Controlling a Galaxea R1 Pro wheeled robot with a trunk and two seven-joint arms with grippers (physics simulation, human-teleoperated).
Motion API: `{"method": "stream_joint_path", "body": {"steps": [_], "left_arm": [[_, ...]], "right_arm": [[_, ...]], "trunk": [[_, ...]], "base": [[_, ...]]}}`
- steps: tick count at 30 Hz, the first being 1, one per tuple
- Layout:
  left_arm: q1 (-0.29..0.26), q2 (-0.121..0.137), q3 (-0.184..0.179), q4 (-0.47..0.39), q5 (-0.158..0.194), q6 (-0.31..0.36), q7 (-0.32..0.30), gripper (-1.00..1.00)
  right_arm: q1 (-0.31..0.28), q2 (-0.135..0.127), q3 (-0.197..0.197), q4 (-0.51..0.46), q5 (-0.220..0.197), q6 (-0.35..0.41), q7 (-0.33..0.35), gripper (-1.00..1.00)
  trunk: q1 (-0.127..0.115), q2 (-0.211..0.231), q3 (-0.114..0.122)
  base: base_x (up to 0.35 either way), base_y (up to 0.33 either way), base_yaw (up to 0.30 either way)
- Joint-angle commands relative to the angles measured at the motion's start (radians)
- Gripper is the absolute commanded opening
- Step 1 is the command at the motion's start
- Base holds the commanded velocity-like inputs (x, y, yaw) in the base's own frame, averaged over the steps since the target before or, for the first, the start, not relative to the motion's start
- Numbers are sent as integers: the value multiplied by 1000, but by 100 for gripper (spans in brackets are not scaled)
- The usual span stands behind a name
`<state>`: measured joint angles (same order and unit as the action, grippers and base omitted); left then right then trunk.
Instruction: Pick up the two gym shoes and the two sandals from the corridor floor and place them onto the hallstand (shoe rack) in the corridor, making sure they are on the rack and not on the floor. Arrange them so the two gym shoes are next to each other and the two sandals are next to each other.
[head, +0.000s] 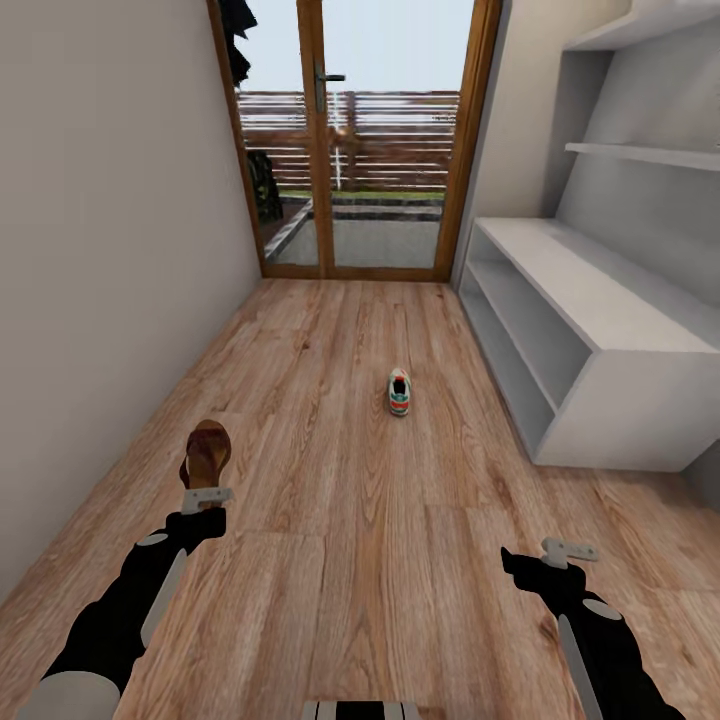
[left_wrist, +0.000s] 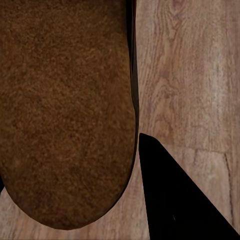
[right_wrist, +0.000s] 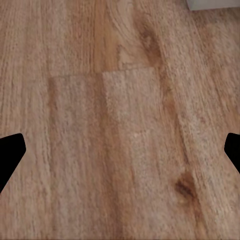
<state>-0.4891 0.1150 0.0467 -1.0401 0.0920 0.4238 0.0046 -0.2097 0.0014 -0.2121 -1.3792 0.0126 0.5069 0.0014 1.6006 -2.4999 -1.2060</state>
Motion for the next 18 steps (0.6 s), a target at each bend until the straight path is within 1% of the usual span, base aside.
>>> {"method": "stream_joint_path", "body": {"steps": [1, 5, 13, 14, 18], "left_arm": [[0, 0, 1, -1, 6, 7, -2, -100], [0, 0, 0, -2, 6, 7, -2, -100], [0, 0, 0, -3, 6, 6, -2, -100], [0, 0, 1, -3, 6, 6, -2, -100], [0, 0, 1, -3, 6, 6, -3, -100]], "right_arm": [[0, 0, 0, -1, 1, 5, 0, 100], [0, 0, -1, -1, 1, 5, 0, 100], [0, 0, -1, -1, 1, 5, 0, 100], [0, 0, -1, -1, 1, 5, 0, 100], [0, 0, -1, -1, 1, 5, 0, 100]], "trunk": [[0, 0, -1], [0, 0, 0], [0, 0, 8], [-1, 0, 14], [-16, 28, 33]], "base": [[52, 20, 0], [117, 100, 0], [10, 10, 0], [0, 0, 0], [0, 0, 0]]}}
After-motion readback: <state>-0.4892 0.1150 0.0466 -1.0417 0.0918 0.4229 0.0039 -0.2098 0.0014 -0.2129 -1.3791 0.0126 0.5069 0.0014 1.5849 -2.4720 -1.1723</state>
